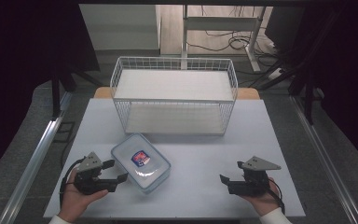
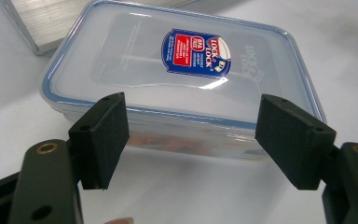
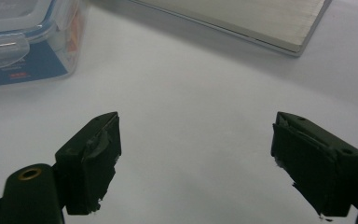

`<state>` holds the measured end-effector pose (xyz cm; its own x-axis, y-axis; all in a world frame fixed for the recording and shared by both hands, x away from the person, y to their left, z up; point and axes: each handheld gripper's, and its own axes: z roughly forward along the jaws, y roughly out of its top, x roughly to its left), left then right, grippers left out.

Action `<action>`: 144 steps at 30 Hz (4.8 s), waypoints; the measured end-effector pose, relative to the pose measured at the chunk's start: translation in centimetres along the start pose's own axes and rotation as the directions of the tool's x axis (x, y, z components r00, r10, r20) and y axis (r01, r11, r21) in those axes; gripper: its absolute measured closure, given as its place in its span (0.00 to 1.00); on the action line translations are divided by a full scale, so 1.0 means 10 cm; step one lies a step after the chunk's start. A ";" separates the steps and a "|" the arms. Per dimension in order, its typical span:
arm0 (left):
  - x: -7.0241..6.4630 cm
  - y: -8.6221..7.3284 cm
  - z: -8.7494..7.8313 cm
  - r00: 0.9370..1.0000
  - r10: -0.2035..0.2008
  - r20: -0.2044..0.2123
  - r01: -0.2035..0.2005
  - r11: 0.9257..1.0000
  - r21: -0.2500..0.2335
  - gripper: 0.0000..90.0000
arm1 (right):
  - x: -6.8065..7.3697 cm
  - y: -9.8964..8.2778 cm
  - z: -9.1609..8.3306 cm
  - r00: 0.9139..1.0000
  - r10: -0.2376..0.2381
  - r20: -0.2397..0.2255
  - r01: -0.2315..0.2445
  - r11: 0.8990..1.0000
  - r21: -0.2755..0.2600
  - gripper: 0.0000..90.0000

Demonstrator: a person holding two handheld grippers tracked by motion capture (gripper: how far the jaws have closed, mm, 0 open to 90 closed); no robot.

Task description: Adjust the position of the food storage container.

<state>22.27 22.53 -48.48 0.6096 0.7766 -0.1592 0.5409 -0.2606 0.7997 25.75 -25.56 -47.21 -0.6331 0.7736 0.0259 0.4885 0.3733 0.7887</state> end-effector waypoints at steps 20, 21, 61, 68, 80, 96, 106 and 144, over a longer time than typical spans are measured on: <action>0.00 0.01 -0.02 1.000 0.006 0.004 -0.006 1.000 -0.002 0.28 | 0.03 0.02 0.01 0.999 -0.036 0.013 0.036 0.999 -0.002 0.22; 0.00 0.01 -0.02 1.000 0.005 0.003 -0.005 1.000 -0.002 0.28 | 0.03 0.02 0.01 0.999 -0.035 0.011 0.035 0.999 -0.002 0.22; -0.43 0.12 0.02 0.954 0.251 0.163 -0.285 0.929 0.237 0.99 | 0.05 0.04 -0.05 0.999 -0.031 0.017 0.032 0.999 -0.030 0.24; -0.48 0.08 0.21 0.939 0.289 0.189 -0.335 0.892 0.305 1.00 | 0.05 0.04 -0.04 0.999 -0.036 0.018 0.036 0.999 -0.027 0.24; -0.54 0.11 0.40 0.929 0.305 0.209 -0.362 0.864 0.349 1.00 | 0.06 0.04 -0.03 0.999 -0.036 0.022 0.037 0.999 -0.025 0.23; -0.63 0.19 0.68 0.946 0.259 0.193 -0.315 0.874 0.371 1.00 | 0.06 0.03 -0.01 0.999 -0.040 0.021 0.040 0.999 -0.014 0.24; -0.67 0.30 0.84 0.954 0.233 0.187 -0.288 0.883 0.371 1.00 | 0.05 0.02 0.00 0.999 -0.040 0.026 0.041 0.999 -0.008 0.24; -0.47 0.72 0.50 0.976 0.182 0.123 -0.207 0.950 0.235 1.00 | 0.03 0.01 -0.01 0.998 -0.044 0.037 0.044 0.999 -0.005 0.24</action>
<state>26.19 14.13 -44.89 0.7644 0.6397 -0.0809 0.5238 -0.5429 0.6564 25.56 -25.36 -47.06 -0.6313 0.7749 -0.0316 0.4573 0.4048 0.7918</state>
